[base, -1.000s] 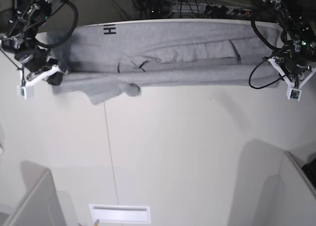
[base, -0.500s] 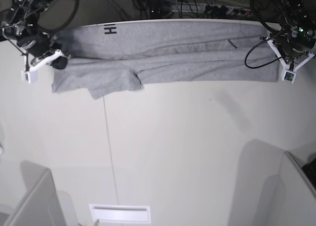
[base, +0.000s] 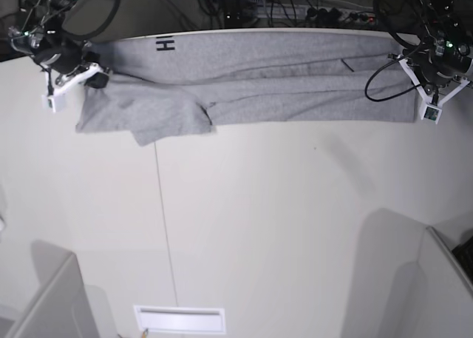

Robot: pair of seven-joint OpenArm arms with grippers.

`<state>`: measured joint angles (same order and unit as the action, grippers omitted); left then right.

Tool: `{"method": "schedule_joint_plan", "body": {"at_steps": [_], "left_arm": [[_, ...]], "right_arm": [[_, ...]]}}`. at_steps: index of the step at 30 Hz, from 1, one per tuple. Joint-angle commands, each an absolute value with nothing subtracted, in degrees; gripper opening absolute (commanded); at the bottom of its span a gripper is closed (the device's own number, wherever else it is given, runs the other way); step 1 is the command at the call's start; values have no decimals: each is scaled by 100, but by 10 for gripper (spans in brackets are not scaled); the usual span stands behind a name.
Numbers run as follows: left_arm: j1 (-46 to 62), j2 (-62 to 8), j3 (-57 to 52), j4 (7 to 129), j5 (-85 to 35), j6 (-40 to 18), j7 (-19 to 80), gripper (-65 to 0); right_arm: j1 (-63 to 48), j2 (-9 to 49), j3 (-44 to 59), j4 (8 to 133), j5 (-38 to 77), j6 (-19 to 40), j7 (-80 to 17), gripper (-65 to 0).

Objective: Fold the T-shirt properly
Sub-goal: 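Drag the held shirt edge with both grippers toward the collar side, then release the shirt and reposition the right gripper along the shirt edge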

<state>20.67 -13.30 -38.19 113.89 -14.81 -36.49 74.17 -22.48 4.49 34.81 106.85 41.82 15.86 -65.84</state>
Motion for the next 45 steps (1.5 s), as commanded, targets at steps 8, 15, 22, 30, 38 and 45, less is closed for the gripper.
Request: {"method": "schedule_joint_plan", "body": {"at_steps": [8,15,22,30,38,45], "left_arm": [[2079,-1402,-3846,11336,-1420,-3653,7380,-650],[2149,-1446,-3521,11257,-1367,-3653,7380,-650],[2141,-1393,-3284,11257,-567,-3679,7380,-555],[2123,-1385,-3767,11301,-602,-3697,7363,-230],[2149,-1429,-4743,11284,-1807,-3697,7371,-216],[2176,-1437,-4804,11275,-1815,-3697,7371,-216]], "right_arm": [[-2193,549,3495,10334,4268,1560,-6466,-650],[-2193,558,3547,10334,4268,1552,-6466,-650],[-2246,541,3565,10387,4268,1543,-6475,-552],[-2299,514,3538,11327,4312,1552,-6308,-408],[-1393,532,3530,11143,4303,1560,-7187,-384],[-963,558,3354,10422,4268,1560,-7565,-281]]}}
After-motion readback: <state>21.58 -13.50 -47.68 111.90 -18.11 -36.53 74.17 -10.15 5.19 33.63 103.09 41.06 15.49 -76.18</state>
